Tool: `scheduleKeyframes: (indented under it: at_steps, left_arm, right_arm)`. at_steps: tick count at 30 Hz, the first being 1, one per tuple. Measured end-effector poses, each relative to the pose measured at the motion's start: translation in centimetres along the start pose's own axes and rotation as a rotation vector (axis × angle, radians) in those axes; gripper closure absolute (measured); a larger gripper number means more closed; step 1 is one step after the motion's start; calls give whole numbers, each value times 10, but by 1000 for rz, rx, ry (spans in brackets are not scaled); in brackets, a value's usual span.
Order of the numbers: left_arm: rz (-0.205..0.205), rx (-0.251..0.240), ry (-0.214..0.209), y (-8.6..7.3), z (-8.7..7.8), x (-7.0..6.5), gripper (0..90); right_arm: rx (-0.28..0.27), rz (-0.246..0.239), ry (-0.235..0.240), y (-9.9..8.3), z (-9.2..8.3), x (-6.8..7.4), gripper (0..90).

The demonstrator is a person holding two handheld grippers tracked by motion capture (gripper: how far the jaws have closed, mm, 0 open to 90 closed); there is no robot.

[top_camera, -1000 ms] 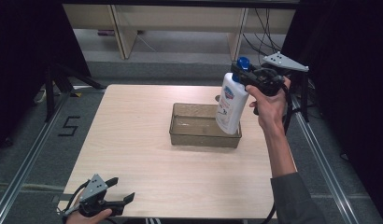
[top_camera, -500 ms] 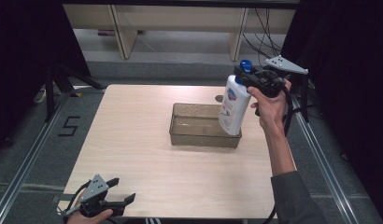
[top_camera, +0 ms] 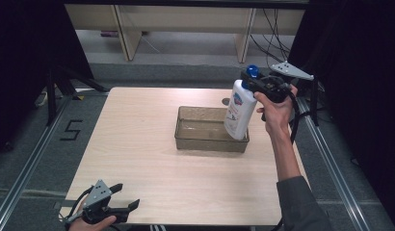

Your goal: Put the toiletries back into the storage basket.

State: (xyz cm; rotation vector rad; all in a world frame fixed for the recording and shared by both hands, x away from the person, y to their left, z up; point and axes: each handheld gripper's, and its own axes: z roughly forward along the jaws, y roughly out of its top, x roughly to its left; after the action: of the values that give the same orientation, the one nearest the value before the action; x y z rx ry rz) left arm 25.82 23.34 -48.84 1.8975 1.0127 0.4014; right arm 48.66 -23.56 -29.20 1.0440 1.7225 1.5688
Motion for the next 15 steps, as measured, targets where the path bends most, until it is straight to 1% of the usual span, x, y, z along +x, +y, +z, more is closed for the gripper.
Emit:
scheduleKeyframes:
  at_steps: [2,4,5,7,9,10,11,15]
  left_arm:
    - [-1,-5,-2,0,0,0,157]
    - [-1,-6,-3,0,0,0,156]
    - [0,-1,0,0,0,0,157]
    - [-2,-4,-2,0,0,0,157]
    - [-1,-2,0,0,0,0,157]
    - [-1,-1,0,0,0,0,157]
    - [-1,-2,0,0,0,0,156]
    - [0,-8,-3,0,0,0,157]
  right_arm:
    - [6,4,2,-3,0,-1,619]
    - [8,-2,-3,-4,1,-2,619]
    - [17,12,-3,-6,1,-3,619]
    - [10,5,-3,-8,1,-5,619]
    - [11,8,2,-10,1,-5,619]
    - [16,9,-5,-11,0,-5,619]
    - [12,3,2,-12,1,-7,619]
    - [20,10,1,-16,-1,-7,618]
